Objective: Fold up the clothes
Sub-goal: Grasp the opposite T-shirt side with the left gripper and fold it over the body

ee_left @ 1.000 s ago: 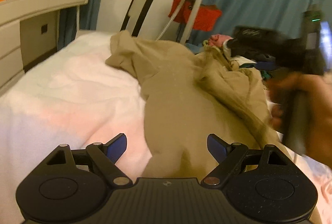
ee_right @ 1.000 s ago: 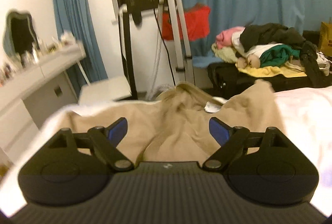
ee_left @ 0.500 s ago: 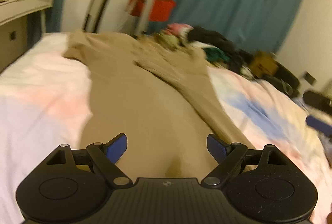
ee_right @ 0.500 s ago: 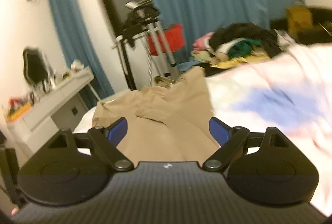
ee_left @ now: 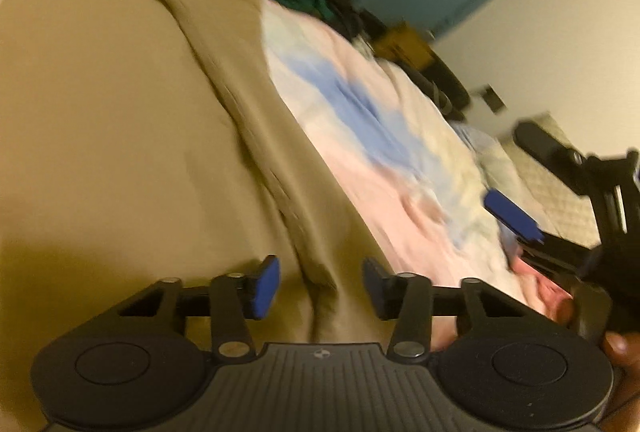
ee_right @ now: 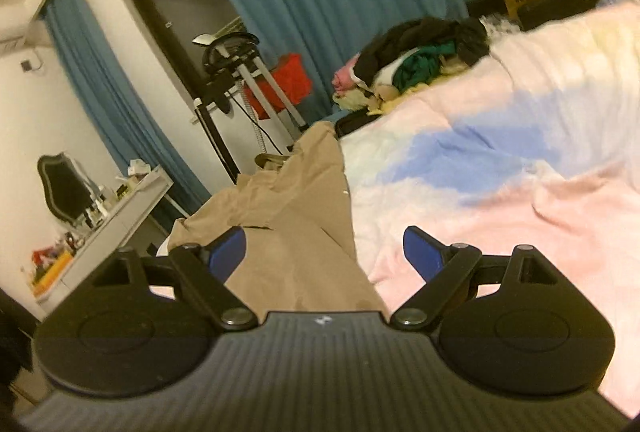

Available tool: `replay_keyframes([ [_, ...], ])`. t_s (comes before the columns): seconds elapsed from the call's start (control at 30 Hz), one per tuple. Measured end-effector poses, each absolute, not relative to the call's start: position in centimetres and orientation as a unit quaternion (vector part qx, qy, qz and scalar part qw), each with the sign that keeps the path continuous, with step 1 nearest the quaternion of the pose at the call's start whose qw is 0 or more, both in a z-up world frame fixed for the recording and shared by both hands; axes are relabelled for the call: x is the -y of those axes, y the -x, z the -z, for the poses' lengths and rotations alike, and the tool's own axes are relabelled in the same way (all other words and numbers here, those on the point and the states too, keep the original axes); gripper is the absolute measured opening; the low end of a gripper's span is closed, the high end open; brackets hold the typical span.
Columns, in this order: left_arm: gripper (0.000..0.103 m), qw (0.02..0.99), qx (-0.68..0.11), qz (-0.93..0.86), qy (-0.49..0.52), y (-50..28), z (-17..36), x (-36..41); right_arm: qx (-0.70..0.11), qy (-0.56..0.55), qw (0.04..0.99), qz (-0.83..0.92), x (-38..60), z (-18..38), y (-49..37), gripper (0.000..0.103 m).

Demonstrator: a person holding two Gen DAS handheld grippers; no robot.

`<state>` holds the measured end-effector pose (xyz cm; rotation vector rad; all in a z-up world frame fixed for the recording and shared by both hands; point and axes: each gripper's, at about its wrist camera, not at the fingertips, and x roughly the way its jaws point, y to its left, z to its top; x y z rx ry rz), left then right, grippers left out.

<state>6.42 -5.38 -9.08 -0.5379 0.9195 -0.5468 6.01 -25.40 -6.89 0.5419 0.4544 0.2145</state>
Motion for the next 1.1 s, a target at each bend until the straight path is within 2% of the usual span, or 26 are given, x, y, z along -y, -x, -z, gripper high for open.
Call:
replay_keyframes([
  [0.1, 0.035, 0.799, -0.456, 0.287, 0.267, -7.1, 11.0, 6.3, -0.241, -0.290, 0.920, -0.106, 26.2, 7.9, -7.0, 0.087],
  [0.27, 0.035, 0.783, -0.484, 0.292, 0.261, -7.2, 13.2, 7.1, -0.260, -0.314, 0.906, -0.117, 26.4, 9.2, -8.2, 0.087],
  [0.3, 0.030, 0.783, -0.483, 0.294, 0.260, -7.2, 13.3, 7.2, -0.263, -0.314, 0.905, -0.117, 26.3, 9.3, -8.5, 0.087],
  [0.33, 0.013, 0.784, -0.480, 0.295, 0.259, -7.2, 13.2, 7.2, -0.267, -0.311, 0.905, -0.117, 26.2, 9.4, -8.7, 0.087],
  [0.37, 0.003, 0.788, -0.474, 0.296, 0.259, -7.0, 12.9, 7.2, -0.270, -0.308, 0.905, -0.116, 26.0, 9.6, -8.8, 0.087],
  [0.83, 0.002, 0.779, -0.448, 0.274, 0.343, -3.8, 7.0, 0.9, -0.293, -0.286, 0.905, -0.112, 25.0, 10.0, -9.3, 0.087],
  [1.1, 0.002, 0.807, -0.511, 0.181, 0.234, -3.4, 8.9, -1.3, -0.295, -0.284, 0.906, -0.107, 25.1, 9.9, -8.8, 0.087],
])
